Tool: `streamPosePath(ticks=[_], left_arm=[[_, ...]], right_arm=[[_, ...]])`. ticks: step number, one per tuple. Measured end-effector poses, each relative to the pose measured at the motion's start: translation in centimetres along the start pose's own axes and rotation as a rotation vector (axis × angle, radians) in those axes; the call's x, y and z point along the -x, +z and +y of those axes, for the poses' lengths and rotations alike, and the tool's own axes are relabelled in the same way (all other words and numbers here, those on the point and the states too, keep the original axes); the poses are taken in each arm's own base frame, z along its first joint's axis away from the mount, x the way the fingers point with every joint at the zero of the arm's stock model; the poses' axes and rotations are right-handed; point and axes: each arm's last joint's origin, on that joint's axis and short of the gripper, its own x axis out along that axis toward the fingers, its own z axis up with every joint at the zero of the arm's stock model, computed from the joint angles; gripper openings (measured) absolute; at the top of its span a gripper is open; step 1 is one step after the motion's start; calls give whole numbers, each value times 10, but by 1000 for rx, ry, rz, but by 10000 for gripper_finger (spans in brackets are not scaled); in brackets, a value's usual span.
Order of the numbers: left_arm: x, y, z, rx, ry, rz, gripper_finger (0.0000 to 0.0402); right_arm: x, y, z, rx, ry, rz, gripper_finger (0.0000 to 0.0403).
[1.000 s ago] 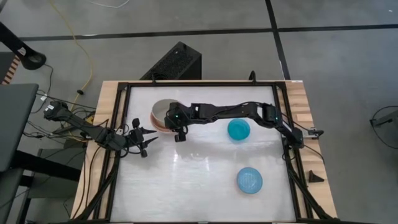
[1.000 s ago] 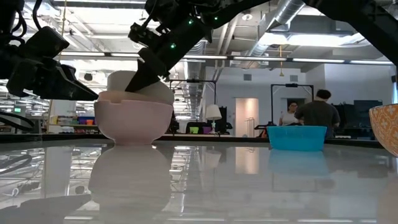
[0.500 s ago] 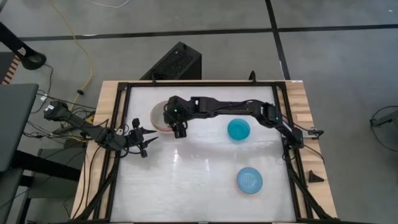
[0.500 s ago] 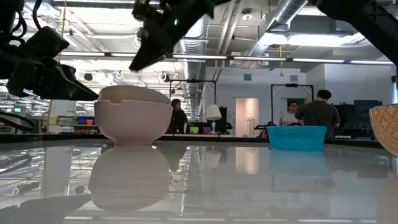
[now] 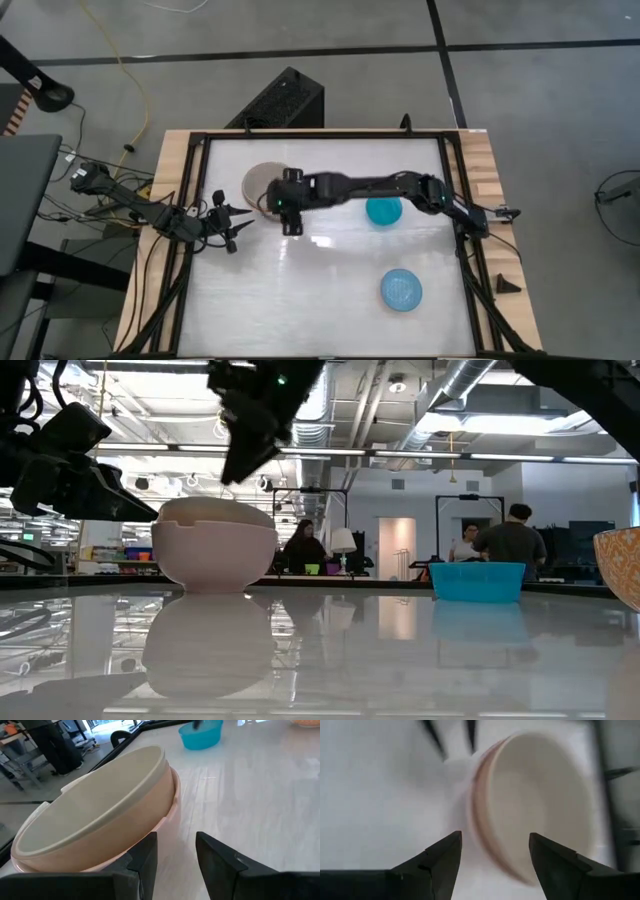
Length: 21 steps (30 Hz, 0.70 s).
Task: Nest bowls inside each other
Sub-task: Stack the gray bowl into the light orange bowl
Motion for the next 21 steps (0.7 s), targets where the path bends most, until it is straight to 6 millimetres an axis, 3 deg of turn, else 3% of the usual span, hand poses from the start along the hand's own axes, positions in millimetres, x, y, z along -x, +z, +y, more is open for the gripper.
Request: streamPosePath(ticks=[5, 11, 14, 17, 21], left_arm=[[0, 0, 0, 0, 0, 0, 125], [0, 0, 0, 0, 0, 0, 125], [0, 0, 0, 0, 0, 0, 125], [0, 0, 0, 0, 0, 0, 125], [0, 0, 0, 0, 0, 0, 126]], right_arm=[[4, 18, 20, -103, -171, -152, 265], [-38, 13, 37, -161, -469, -161, 244], [-61, 10, 38, -168, -503, -183, 191], [-80, 5, 44, -109, -542, -174, 111], [-86, 4, 54, -48, -551, -169, 21]])
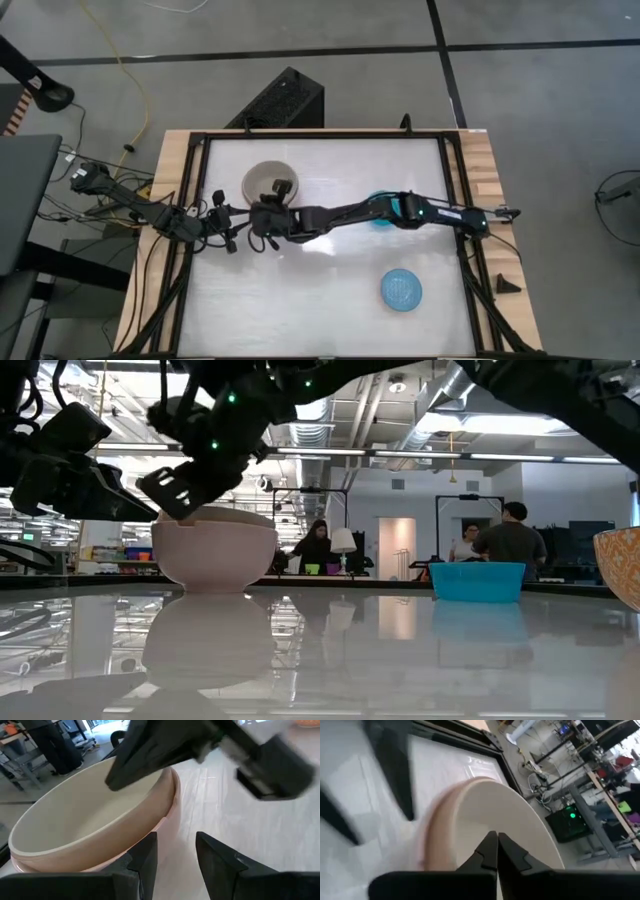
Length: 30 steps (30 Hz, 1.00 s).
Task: Nest bowls inside each other
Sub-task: Stack the gray bowl into the light orange bowl, then stack the white and blue bowl into the gray bowl
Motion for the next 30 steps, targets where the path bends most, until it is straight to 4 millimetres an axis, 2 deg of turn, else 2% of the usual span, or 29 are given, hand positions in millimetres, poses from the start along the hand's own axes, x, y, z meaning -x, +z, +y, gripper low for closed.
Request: streamPosePath(ticks=[7, 12, 17, 21, 25, 30], left_arm=[[0, 0, 0, 0, 0, 0, 125], [0, 0, 0, 0, 0, 1, 125], [0, 0, 0, -1, 0, 1, 125], [0, 0, 0, -1, 0, 2, 125], [0, 0, 0, -1, 0, 1, 125], [0, 0, 0, -1, 0, 1, 125]], right_arm=[[8, 6, -3, 5, -27, -16, 54], [28, 21, -7, -8, -10, -71, 36], [34, 17, 3, 73, 26, -49, 19], [54, 12, -2, 169, 71, 35, 38], [83, 8, -20, 227, 117, 149, 57], [118, 1, -57, 240, 299, 331, 61]])
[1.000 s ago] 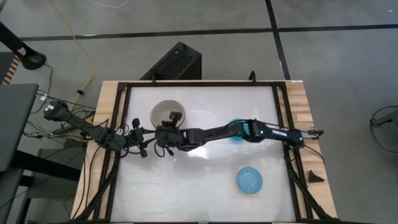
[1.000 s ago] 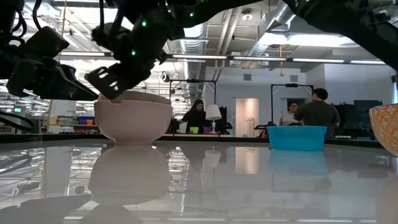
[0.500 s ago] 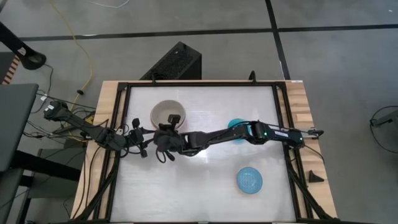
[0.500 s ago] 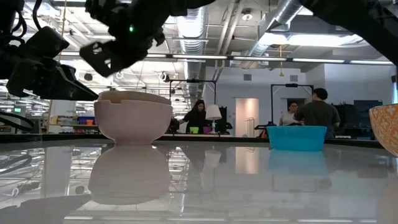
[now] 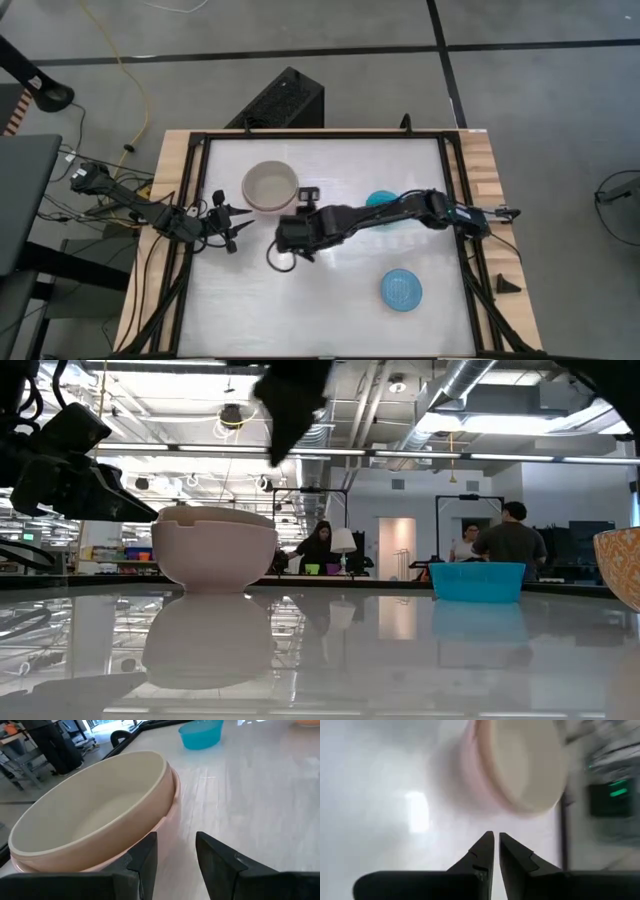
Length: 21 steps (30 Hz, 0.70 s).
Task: Nest bowls inside each other
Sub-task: Stack the white and blue bowl into the gray bowl
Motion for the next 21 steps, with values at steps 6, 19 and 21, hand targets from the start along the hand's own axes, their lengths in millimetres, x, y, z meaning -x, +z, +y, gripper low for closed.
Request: streamPosePath(ticks=[6, 19, 21], left_arm=[[0, 0, 0, 0, 0, 0, 125], [0, 0, 0, 0, 0, 0, 125], [0, 0, 0, 0, 0, 0, 125]], right_arm=[[31, -33, -27, 61, 175, 202, 62], [65, -164, -35, -221, 342, 251, 63], [73, -188, -25, -316, 460, 249, 63]])
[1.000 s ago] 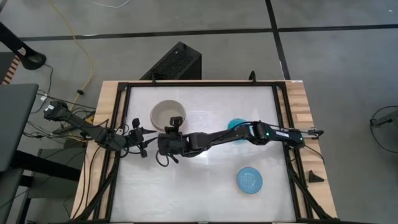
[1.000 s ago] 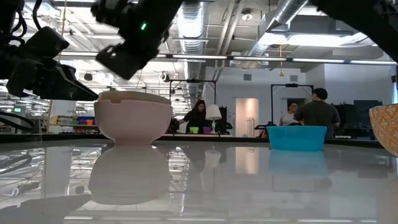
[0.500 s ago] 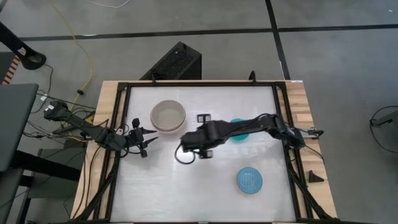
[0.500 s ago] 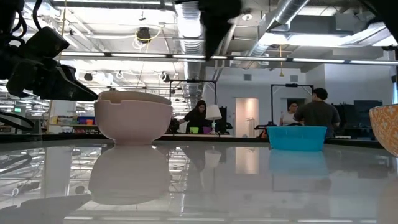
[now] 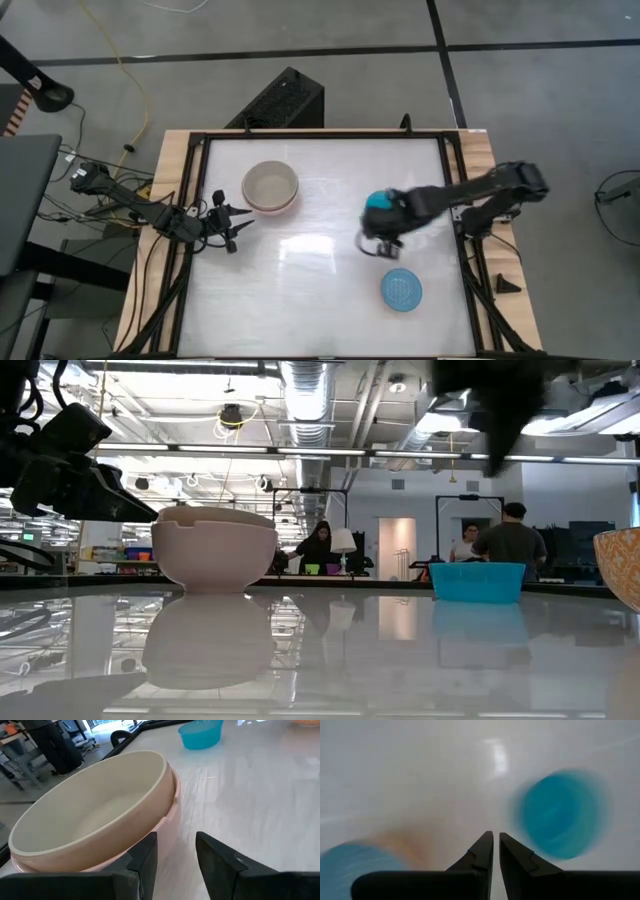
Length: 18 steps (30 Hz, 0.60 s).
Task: Nest bowls inside each other
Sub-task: Stack the white and blue bowl into the gray bowl
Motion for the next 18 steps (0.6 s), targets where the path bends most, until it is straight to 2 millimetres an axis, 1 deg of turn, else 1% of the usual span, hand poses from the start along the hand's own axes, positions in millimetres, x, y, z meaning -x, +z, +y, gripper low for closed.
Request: streamPosePath(ticks=[2, 4, 7, 9, 13, 15, 18], left_arm=[[0, 0, 0, 0, 0, 0, 125], [0, 0, 0, 0, 0, 0, 125], [0, 0, 0, 0, 0, 0, 126], [0, 0, 0, 0, 0, 0, 126], [0, 0, 0, 0, 0, 0, 125], [0, 0, 0, 0, 0, 0, 125], [0, 0, 0, 0, 0, 0, 125]], right_arm=[[-2, -23, 5, -76, 92, -18, 63], [-3, -41, 11, -132, 147, -51, 63], [-3, -64, 18, -187, 206, -80, 64], [-5, -75, 21, -223, 217, -63, 69], [-10, -90, 29, -258, 215, -23, 97], [-13, -92, 34, -253, 205, -9, 123], [-20, -93, 42, -227, 185, 16, 172]])
